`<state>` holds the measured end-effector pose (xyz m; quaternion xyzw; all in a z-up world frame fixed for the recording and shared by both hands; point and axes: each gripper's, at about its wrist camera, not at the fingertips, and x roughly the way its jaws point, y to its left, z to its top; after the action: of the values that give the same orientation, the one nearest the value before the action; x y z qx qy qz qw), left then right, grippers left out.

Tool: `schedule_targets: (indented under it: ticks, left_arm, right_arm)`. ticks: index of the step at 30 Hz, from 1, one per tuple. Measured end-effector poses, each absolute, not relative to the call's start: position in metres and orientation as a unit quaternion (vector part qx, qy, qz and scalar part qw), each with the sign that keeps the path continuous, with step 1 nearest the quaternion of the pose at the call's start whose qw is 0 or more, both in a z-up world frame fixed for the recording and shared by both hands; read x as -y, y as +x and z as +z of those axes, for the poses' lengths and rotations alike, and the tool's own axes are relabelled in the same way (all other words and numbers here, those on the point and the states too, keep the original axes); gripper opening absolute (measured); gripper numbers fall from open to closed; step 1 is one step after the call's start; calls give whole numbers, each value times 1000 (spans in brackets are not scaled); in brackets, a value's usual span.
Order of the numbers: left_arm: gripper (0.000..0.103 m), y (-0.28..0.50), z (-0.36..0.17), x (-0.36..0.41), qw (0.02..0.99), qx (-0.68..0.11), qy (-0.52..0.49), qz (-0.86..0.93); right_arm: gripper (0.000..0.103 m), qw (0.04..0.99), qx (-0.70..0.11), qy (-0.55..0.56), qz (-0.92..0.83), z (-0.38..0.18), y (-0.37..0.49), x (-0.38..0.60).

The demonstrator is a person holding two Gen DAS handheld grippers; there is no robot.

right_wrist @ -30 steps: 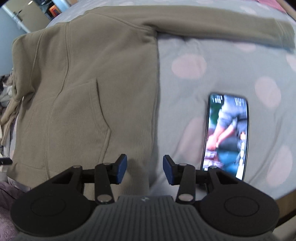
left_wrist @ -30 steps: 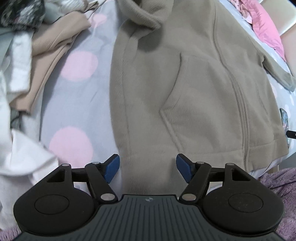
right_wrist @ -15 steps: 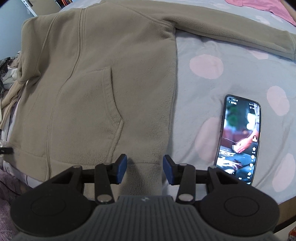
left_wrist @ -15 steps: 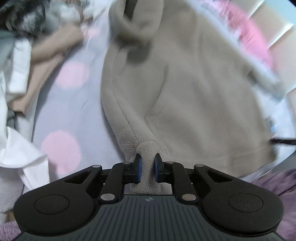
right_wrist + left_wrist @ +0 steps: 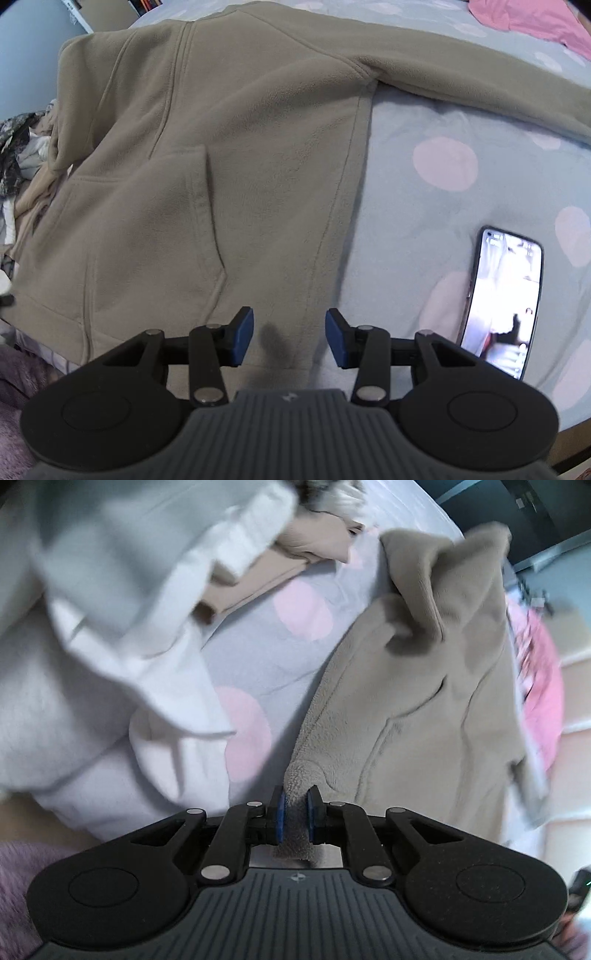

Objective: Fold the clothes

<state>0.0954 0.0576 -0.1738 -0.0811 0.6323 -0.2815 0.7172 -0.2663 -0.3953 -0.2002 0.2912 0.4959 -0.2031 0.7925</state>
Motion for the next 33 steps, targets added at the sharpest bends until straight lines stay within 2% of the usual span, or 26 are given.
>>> schedule_targets:
  ticks: [12, 17, 18, 20, 23, 26, 29, 33]
  left_arm:
    - [10, 89, -179, -29, 736, -626, 4, -259]
    - [10, 90, -184, -21, 735, -628, 19, -253]
    - [10, 89, -185, -19, 736, -627, 25, -253]
    - [10, 86, -181, -17, 739, -622, 33, -256]
    - [10, 82, -161, -18, 741, -610, 25, -280]
    - [10, 80, -119, -23, 728, -593, -22, -344]
    - [9, 70, -68, -24, 724, -562, -19, -400]
    - [9, 53, -25, -30, 707, -562, 21, -430]
  right_arm:
    - [46, 745, -519, 382, -170, -229, -291, 395]
    - [45, 724, -553, 373, -178, -248, -278, 391]
    - [42, 717, -558, 378, -177, -253, -276, 392]
    - [27, 724, -560, 364, -174, -249, -272, 387]
    - [17, 753, -547, 326, -168, -221, -274, 376]
    - [15, 779, -522, 302, -170, -175, -283, 371]
    - [14, 805, -504, 257, -182, -112, -295, 371]
    - [14, 813, -515, 187, -197, -48, -310, 360]
